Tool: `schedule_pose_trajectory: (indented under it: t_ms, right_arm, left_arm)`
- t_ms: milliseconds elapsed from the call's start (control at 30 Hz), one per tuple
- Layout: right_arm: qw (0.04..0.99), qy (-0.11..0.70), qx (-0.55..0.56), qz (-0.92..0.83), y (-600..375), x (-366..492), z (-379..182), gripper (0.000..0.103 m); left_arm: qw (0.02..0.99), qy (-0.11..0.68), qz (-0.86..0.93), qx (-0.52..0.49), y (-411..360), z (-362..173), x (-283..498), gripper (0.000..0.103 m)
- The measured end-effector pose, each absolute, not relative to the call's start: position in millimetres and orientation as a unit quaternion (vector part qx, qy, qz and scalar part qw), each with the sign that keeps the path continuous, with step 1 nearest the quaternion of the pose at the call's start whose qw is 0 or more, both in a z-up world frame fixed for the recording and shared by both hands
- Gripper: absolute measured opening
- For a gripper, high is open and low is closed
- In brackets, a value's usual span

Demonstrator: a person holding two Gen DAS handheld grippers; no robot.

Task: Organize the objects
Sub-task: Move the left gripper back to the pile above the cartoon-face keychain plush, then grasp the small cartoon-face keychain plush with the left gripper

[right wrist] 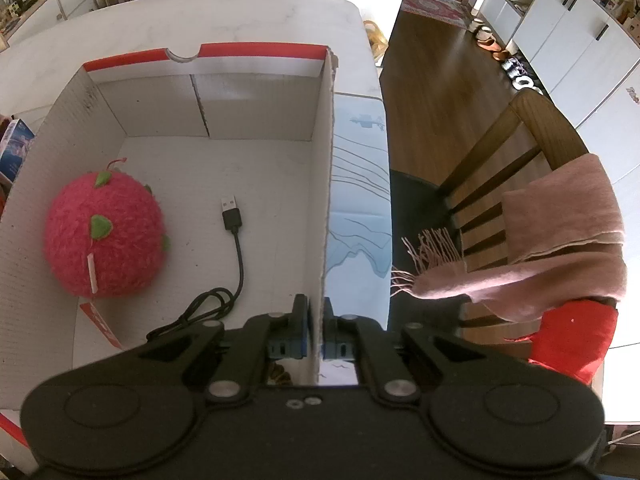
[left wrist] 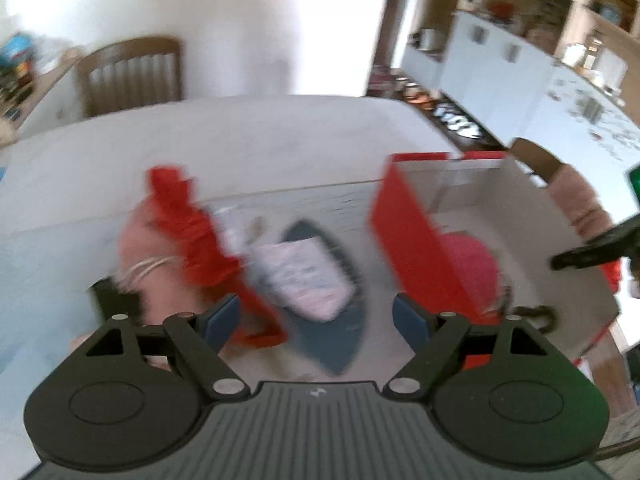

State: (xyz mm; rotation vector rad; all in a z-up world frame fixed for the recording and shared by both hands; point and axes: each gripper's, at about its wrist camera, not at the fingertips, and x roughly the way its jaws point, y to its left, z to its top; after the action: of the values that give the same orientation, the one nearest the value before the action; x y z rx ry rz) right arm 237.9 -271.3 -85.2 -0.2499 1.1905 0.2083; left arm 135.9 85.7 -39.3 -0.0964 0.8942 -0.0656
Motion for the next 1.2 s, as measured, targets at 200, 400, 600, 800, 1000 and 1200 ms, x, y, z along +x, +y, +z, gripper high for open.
schedule_pose_trajectory:
  t_ms: [200,400,600,800,1000,1200]
  right_arm:
    - [0.814,0.560,-0.120,0.094,-270,238,-85,0.004]
    - [0.813,0.562,-0.123,0.088,-268,238,-84,0.004]
    - [0.813,0.564,-0.121,0.081,-267,238,-85,0.005]
    - [0.813,0.564,-0.122,0.075,-266,239,-86,0.006]
    - [0.813,0.565,-0.122,0.074,-266,239,-86,0.006]
    - [0.813,0.564,-0.124,0.074,-266,238,-86,0.006]
  left_arm:
    - [0.896,0.440,0.032,-0.056,134,-54,127,0.092]
    - [0.888,0.448,0.091,-0.045,176,-73,120,0.102]
    - [0.876,0.462,0.130,-0.036,212,-95,120,0.103]
    - [0.870,0.467,0.148,-0.052,237,-109,121,0.103]
    - [0.861,0.480,0.162,-0.048,250,-126,127,0.103]
    - [0.854,0.490,0.169,-0.053,256,-139,133,0.103]
